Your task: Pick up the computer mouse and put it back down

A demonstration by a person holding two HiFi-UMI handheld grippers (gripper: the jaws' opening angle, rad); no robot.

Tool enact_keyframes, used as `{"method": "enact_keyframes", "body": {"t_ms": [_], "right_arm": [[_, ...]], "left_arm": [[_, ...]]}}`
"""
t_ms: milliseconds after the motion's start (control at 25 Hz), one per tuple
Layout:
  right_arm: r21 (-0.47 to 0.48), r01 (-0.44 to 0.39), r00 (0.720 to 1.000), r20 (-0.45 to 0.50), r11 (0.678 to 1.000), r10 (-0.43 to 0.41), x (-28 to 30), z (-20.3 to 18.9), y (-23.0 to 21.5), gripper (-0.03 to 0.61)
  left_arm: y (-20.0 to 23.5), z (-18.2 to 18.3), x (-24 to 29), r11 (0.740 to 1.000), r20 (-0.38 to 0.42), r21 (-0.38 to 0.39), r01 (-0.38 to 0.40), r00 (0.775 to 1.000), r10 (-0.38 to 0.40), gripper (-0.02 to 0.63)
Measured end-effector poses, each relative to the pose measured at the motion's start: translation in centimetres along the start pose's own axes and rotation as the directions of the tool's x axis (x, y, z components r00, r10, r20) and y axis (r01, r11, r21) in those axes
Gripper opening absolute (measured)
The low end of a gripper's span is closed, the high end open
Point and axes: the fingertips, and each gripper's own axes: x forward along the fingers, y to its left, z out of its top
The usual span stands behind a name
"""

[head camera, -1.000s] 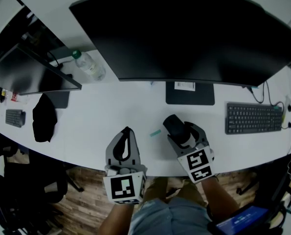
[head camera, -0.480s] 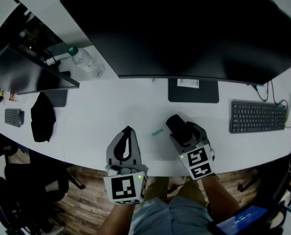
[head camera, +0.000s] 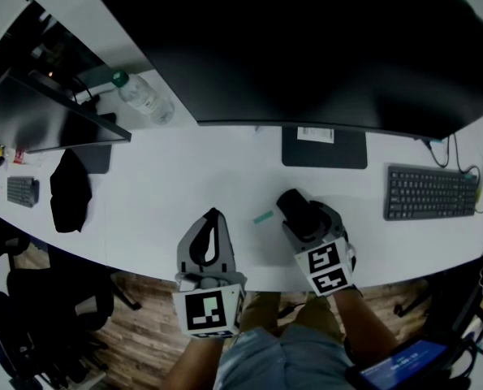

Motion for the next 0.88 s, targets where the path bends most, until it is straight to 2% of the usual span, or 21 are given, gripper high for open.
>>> {"method": "enact_keyframes", "body": {"t_ms": [160,240,520,720,800,880], "right_arm": [[-0.003,-0.023,1.0,-0.011,1.0,0.023,0.1,-0.1,0.3,0.313],[-0.015,-0.044,0.999,-0.006,0.999,0.044,-0.1,0.2,0.7,0.366],[-0.028,-0.045,0.985,0.164,0.999,0.049,-5.5,5.5,-0.2,0.364],[-0.011,-0.027,0.934,0.356,1.0,0.029,-12.8,11.1,-1.8,0.312],[-0.047,0.003,0.9,0.436,0.999,0.018,-16.1,13.3,-2.1,0.248],[-0.085,0.03,0.858,0.513,0.996,0.018,-19.1,15.5,-2.2,0.157]], "left_arm": [[-0.3,0.5,-0.4,1.0,0.01,0.004,-0.003,1.0,0.003,0.008],[-0.5,1.0,-0.7,1.0,0.023,0.004,-0.005,1.0,0.005,0.008],[-3.2,4.1,-2.8,1.0,0.115,0.009,-0.006,0.993,0.004,0.008],[-5.7,8.2,-5.2,1.0,0.215,0.011,-0.019,0.976,0.016,0.008],[-6.6,10.1,-6.4,0.999,0.252,0.025,-0.034,0.967,0.027,0.008],[-7.6,12.0,-7.6,0.998,0.295,0.05,-0.048,0.955,0.031,0.008]]}}
